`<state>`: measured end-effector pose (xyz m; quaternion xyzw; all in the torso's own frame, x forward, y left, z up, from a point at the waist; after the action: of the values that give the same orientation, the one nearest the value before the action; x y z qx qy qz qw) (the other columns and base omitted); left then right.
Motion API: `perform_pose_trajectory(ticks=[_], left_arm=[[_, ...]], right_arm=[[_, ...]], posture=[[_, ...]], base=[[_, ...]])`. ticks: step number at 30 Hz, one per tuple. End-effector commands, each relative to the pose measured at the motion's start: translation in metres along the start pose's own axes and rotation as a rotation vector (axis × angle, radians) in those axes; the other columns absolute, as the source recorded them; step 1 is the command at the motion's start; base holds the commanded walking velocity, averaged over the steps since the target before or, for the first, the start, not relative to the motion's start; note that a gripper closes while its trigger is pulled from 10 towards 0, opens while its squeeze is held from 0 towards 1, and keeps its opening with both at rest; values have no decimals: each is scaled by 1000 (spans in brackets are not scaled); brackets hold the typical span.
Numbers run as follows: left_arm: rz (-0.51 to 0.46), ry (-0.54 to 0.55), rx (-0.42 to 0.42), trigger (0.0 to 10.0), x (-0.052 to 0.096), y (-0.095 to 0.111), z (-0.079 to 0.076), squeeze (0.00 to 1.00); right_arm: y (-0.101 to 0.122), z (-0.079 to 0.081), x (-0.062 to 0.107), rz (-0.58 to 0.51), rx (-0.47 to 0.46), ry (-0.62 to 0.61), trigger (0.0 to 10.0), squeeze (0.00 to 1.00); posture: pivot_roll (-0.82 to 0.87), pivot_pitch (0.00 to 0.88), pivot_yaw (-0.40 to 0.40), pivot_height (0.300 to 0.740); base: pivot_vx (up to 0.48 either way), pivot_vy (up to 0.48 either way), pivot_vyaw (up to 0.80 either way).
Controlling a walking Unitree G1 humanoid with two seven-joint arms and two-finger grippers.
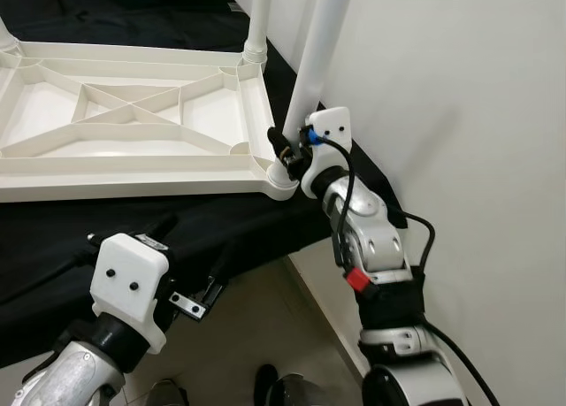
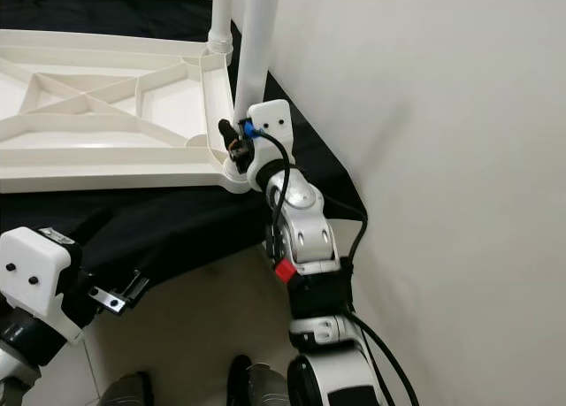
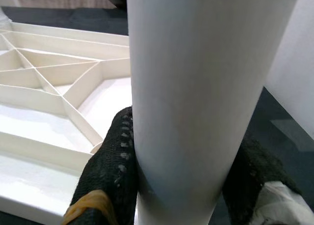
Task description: Building children table
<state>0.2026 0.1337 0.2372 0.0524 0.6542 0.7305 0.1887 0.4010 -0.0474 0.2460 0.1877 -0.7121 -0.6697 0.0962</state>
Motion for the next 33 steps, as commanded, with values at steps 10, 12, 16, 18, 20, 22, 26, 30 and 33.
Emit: perform_pose_trajectory(ticks=[10, 12, 16, 18, 20, 22, 26, 30, 33], left_arm=[[73, -13, 47, 10000, 8, -10, -9, 0], [83, -8, 51, 10000, 11, -13, -10, 0], [88, 8, 59, 10000, 15, -14, -9, 0], [98, 19, 59, 10000, 18, -16, -7, 0], [110, 28, 56, 10000, 22, -19, -5, 0], [120, 36, 53, 10000, 25, -20, -4, 0], [130, 47, 48, 10000, 29, -22, -2, 0], [131, 47, 47, 10000, 30, -22, -3, 0], [127, 46, 47, 10000, 30, -22, -3, 0]], right_arm=[[15, 21, -9, -64, -14, 371, 10000, 0], [24, 11, -7, -93, -12, 478, 10000, 1000], [43, -12, -5, -153, 11, 566, 10000, 1000], [51, -19, -4, -175, 25, 598, 10000, 1000], [57, -20, -2, -189, 22, 656, 10000, 1000], [61, -20, -2, -192, 32, 705, 10000, 412], [62, -13, 3, -159, 69, 854, 10000, 0], [69, -11, 8, -155, 95, 988, 0, 0], [71, -16, 9, -161, 81, 993, 0, 0]], posture=[[152, 281, -207, 740], [161, 320, -220, 740], [168, 336, -223, 740], [175, 356, -230, 740], [179, 368, -233, 740], [185, 376, -236, 740], [188, 383, -238, 740], [188, 382, -242, 740], [181, 373, -239, 740]], base=[[0, 0, 0], [0, 0, 0], [0, 0, 0], [0, 0, 0], [0, 0, 0], [0, 0, 0], [0, 0, 0], [0, 0, 0], [0, 0, 0]])
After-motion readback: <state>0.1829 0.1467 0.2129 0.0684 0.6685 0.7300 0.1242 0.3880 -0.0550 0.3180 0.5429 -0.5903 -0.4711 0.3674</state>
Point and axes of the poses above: a point about 5 cm out from each wrist's last joint towards the gripper, its own x axis pointing back from the gripper into the wrist, its own y axis along the axis of the wrist's last joint, z = x × y, the point moved 4 cm from there along -x, pointing out of the wrist towards the gripper, and after that the axes turned 2 degrees about x, right-handed, at the moved point
